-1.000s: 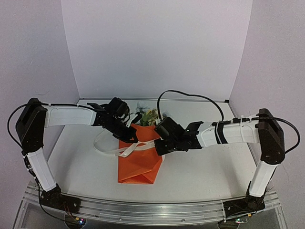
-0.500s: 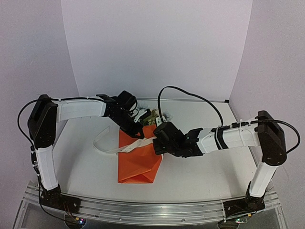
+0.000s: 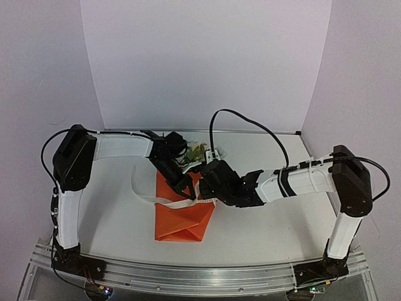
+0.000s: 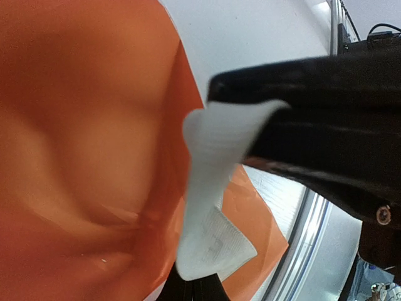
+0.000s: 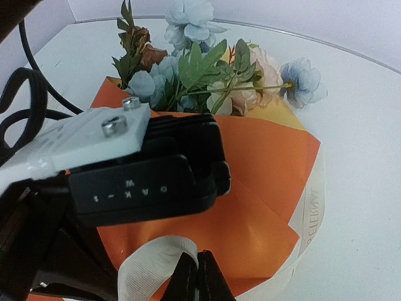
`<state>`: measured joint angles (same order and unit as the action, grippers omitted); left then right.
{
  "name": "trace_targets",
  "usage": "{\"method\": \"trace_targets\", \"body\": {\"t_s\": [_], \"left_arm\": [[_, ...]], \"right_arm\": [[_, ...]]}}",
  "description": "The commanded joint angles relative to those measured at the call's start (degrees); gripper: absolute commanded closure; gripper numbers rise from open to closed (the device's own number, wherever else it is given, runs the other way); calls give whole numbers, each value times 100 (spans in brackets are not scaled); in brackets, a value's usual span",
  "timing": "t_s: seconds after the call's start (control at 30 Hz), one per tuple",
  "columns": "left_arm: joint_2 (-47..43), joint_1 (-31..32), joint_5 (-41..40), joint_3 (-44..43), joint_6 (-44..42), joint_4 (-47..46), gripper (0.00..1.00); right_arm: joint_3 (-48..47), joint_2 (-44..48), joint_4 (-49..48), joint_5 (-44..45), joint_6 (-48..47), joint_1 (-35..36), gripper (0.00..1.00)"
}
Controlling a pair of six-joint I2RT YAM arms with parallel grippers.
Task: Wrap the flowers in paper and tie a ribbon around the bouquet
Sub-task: Cross the ribbon over the folded bouquet.
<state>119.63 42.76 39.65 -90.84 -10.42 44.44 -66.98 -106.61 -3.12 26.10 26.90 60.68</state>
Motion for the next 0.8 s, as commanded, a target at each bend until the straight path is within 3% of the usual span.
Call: {"method": "trace_targets", "body": {"t_s": [0.0,0.1,0.23,0.47,0.67,0.77], "left_arm": [[-355,6,293,324,-39,-246,98],[-459,3,406,552,77,-553,99],[-535,-19,544,744,136,-758,99],[-582,-79,785,843,118,-882,99],[-391,-83,924,639,12,-699,100],[-336,-82,966,604,-5,-672,100]], "right_arm": [[-59,-192,-102,-391,333,-102,94],[98,-186,-55,-540,486,-153,92],[162,-157,77,-707,533,-176,77],[40,-111,735,-668,583,-174,64],[-109,155,1544,-384,865,-177,37],[-312,325,2071,-342,1029,-183,29]]}}
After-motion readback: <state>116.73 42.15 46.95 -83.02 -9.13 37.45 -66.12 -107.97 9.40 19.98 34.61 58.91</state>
